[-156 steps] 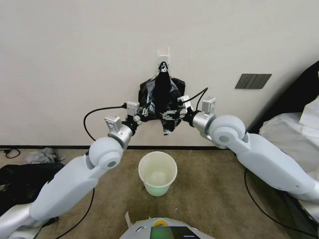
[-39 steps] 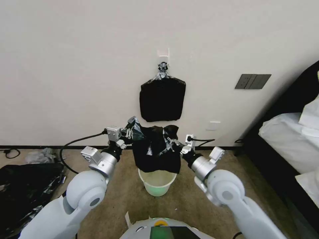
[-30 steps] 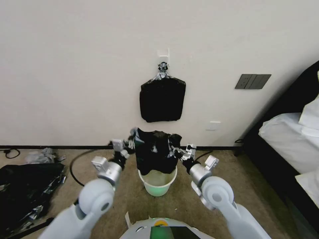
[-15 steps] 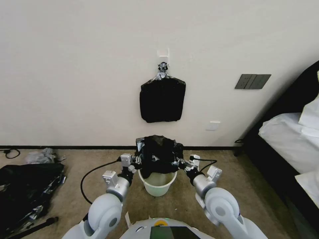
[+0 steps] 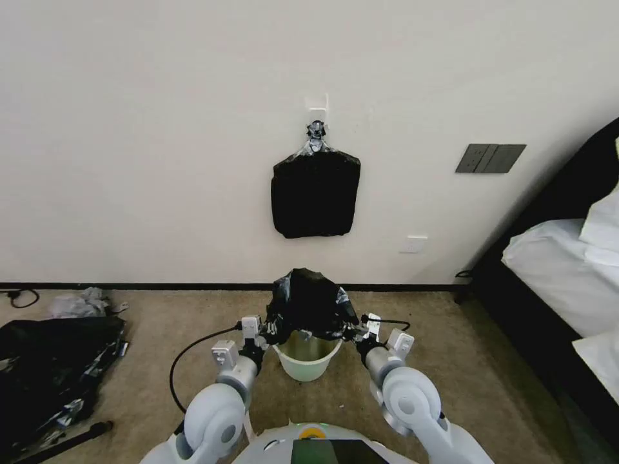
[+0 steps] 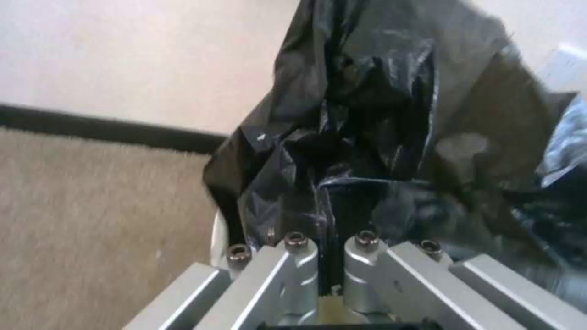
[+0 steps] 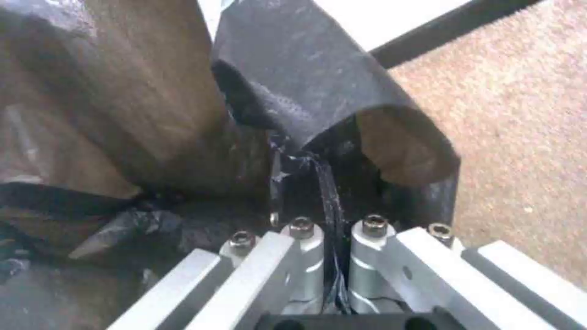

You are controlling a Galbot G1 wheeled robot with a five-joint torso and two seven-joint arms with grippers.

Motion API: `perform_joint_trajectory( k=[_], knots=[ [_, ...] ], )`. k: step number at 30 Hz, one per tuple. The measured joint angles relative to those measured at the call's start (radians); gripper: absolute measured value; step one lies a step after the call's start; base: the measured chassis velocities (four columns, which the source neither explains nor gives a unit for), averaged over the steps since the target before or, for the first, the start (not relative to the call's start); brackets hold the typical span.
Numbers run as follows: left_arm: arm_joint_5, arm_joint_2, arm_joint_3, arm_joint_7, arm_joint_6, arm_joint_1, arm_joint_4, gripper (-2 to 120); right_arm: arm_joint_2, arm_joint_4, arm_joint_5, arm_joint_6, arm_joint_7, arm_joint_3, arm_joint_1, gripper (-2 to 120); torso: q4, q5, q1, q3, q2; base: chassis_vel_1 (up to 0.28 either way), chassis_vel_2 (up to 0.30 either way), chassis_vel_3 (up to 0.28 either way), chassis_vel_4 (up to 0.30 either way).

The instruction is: Place a trash bag onto the trash bin.

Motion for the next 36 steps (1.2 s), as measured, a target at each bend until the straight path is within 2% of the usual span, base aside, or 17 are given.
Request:
perform_joint_trajectory(
  k=[8,12,18,23,27,31,36],
  knots=[
    [0.002,-0.01,-0.003,-0.008,0.002,0.071,0.008,0,0.016,0.01,-0.019,0.001,0.015,-0.005,-0.058,0,0.0,0.0,0.0,0.0,0.0,0.0,0.0,0.0,0.0],
    [0.003,0.008,-0.027,-0.02,0.002,0.112,-0.011,0,0.017,0.031,-0.02,-0.001,0.079,-0.004,-0.083,0,0.0,0.0,0.0,0.0,0.0,0.0,0.0,0.0,0.0],
    [-0.012,0.04,-0.062,-0.049,0.02,0.139,-0.038,0,0.038,0.039,0.026,-0.064,0.211,-0.016,-0.085,0,-0.0001,0.0,0.0,0.0,0.0,0.0,0.0,0.0,0.0],
    [-0.02,0.049,-0.066,-0.059,0.034,0.158,-0.049,0,0.046,0.043,0.045,-0.083,0.249,-0.022,-0.089,0,0.0,0.0,0.0,0.0,0.0,0.0,0.0,0.0,0.0],
    [-0.044,0.059,-0.063,-0.088,0.066,0.169,-0.049,0,0.05,0.05,0.076,-0.1,0.268,-0.023,-0.091,0,0.0,-0.0001,0.0,0.0,0.0,0.0,0.0,0.0,0.0],
    [-0.101,0.083,-0.079,-0.152,0.121,0.167,-0.061,0,0.053,0.057,0.102,-0.138,0.28,-0.023,-0.095,0,0.0,0.0,0.0,0.0,0.0,0.0,0.0,0.0,0.0],
    [-0.122,0.108,-0.087,-0.181,0.164,0.167,-0.063,0,0.052,0.032,0.104,-0.163,0.279,-0.037,-0.105,0,0.0,0.0,0.0,0.0,0.0,0.0,0.0,0.0,0.0]
  ],
)
